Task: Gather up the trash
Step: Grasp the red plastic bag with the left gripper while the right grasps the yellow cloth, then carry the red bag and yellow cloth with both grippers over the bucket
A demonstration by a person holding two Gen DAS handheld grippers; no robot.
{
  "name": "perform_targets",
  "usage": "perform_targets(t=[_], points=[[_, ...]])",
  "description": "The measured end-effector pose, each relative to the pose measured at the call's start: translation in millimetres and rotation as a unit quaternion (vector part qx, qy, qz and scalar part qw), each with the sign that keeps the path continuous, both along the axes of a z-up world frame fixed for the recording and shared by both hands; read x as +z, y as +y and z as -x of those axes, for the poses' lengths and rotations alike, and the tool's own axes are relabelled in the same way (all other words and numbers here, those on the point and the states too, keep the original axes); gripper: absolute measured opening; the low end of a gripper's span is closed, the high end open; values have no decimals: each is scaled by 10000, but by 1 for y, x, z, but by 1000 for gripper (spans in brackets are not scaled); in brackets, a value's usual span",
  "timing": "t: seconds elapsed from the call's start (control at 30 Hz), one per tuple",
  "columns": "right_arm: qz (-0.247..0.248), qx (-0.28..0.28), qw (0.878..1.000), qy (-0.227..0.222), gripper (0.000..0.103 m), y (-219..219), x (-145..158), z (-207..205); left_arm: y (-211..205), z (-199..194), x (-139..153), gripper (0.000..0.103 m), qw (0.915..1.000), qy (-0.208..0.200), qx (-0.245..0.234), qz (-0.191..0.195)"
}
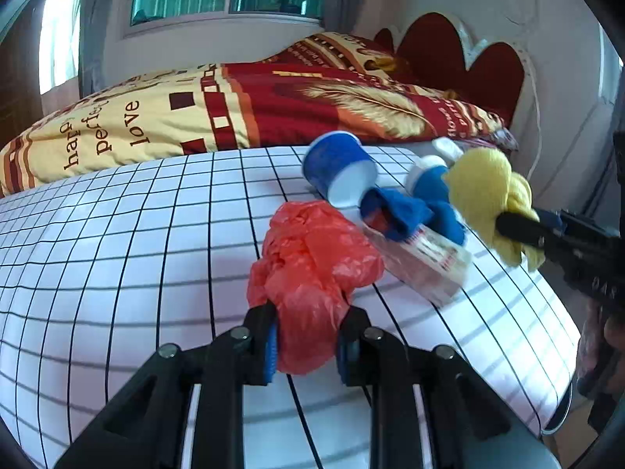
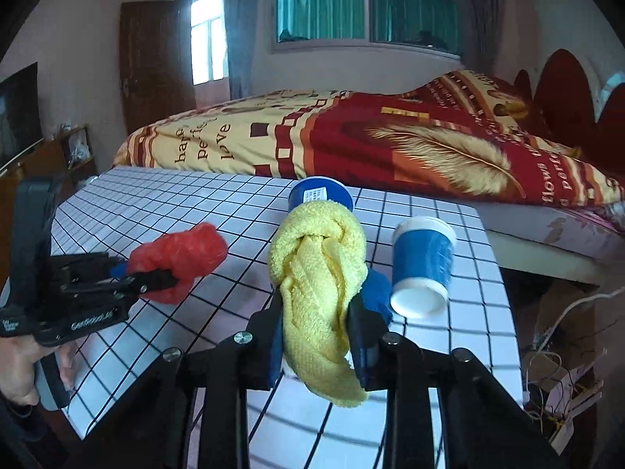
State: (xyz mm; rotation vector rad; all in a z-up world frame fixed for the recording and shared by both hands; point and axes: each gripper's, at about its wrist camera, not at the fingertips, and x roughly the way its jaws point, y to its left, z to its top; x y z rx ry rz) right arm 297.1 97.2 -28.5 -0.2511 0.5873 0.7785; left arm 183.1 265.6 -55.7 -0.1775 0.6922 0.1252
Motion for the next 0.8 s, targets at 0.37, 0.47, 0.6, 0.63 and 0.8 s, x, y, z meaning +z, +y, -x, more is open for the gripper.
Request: perform_targets(t=[0.37, 0.47, 0.6, 0.63, 0.8], points=[[-126, -398, 9989, -215, 30, -78, 25, 60, -49, 49, 20, 24, 9994, -294, -191, -21], [-155, -495, 9983, -256, 30, -100, 28, 76, -65, 59, 23, 24, 9990, -352, -267, -57], [-183, -599, 9976, -301, 30, -126, 30, 93, -85, 69, 23, 24, 9987, -368, -365, -15], [-205, -640, 9973, -313, 30, -134, 31, 98, -91, 72, 23, 24, 9985, -365, -399, -7], [-312, -851, 9952, -374, 30, -170, 34, 117, -113, 82, 22, 24, 9978, -372, -553, -23]])
